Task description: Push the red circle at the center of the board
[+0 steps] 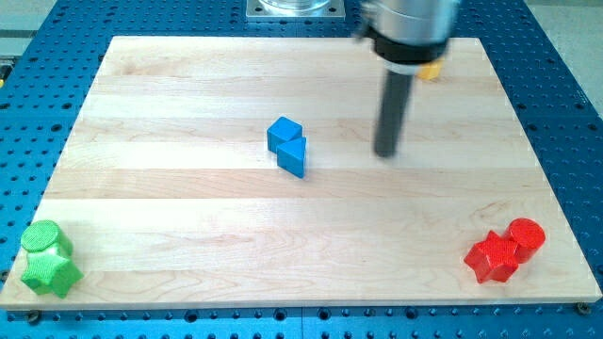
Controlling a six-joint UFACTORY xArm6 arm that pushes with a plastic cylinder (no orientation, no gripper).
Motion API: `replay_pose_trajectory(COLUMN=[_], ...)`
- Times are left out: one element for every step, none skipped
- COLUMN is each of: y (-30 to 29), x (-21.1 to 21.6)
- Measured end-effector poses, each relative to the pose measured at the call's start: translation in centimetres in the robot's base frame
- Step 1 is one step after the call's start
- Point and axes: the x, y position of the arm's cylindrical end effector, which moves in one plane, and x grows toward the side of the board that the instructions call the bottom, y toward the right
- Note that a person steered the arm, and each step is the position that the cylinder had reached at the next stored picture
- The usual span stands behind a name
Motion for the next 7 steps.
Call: replay_pose_trajectory(y=[11.0, 16.2, 14.9, 11.7, 7.8, 3.7, -2.6], x=[3.7, 10.0, 15.3, 14.5, 12.0, 9.1, 6.4])
